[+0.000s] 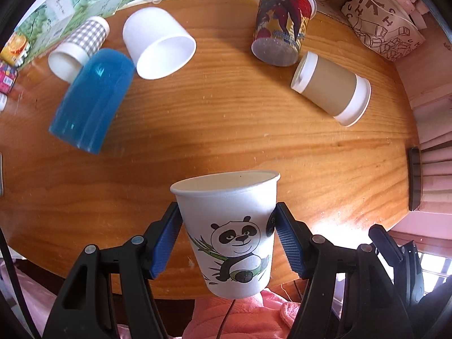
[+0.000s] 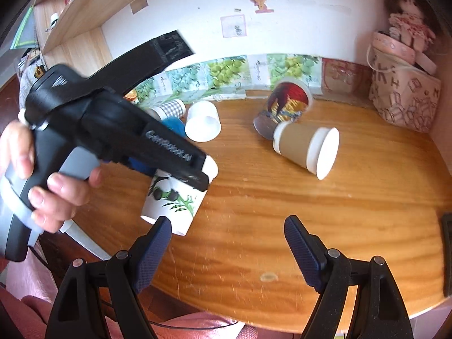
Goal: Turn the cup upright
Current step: 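Lift the panda-print cup off the desk with the left tool, then set the panda-print cup down on the desk and open the left tool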
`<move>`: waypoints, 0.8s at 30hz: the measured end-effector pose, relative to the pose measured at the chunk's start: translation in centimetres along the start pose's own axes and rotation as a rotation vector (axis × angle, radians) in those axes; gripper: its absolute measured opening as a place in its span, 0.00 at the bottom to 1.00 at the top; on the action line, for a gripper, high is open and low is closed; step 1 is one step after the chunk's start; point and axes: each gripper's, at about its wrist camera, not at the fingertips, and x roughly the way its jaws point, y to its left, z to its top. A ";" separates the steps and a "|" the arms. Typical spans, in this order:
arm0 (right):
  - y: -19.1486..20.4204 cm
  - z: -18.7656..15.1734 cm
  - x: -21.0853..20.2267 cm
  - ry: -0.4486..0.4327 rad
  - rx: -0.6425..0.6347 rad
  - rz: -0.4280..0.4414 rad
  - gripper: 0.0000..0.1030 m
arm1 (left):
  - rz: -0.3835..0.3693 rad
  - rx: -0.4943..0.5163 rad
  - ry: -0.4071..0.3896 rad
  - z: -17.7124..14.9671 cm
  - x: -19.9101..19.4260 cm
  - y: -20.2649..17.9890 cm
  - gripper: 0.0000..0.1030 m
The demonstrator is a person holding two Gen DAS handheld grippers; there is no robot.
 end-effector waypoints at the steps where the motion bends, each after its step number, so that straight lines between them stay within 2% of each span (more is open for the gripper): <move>1: -0.2 -0.2 -0.1 0.005 0.009 0.003 0.80 | -0.009 -0.003 -0.002 -0.3 0.1 0.1 0.68; 7: -0.6 -1.4 -0.7 0.030 0.057 0.011 0.80 | -0.037 -0.007 -0.030 -1.9 0.0 0.7 0.69; 16: -1.6 -1.2 -1.0 0.008 0.114 0.010 0.80 | -0.018 0.028 -0.068 -2.9 -1.1 0.9 0.69; 19: -1.9 -1.0 -1.2 -0.006 0.133 0.011 0.80 | 0.010 0.050 -0.088 -2.9 -2.0 0.7 0.70; 24: -1.9 -1.0 -1.3 -0.024 0.162 0.024 0.80 | 0.017 0.050 -0.136 -3.2 -4.1 0.7 0.75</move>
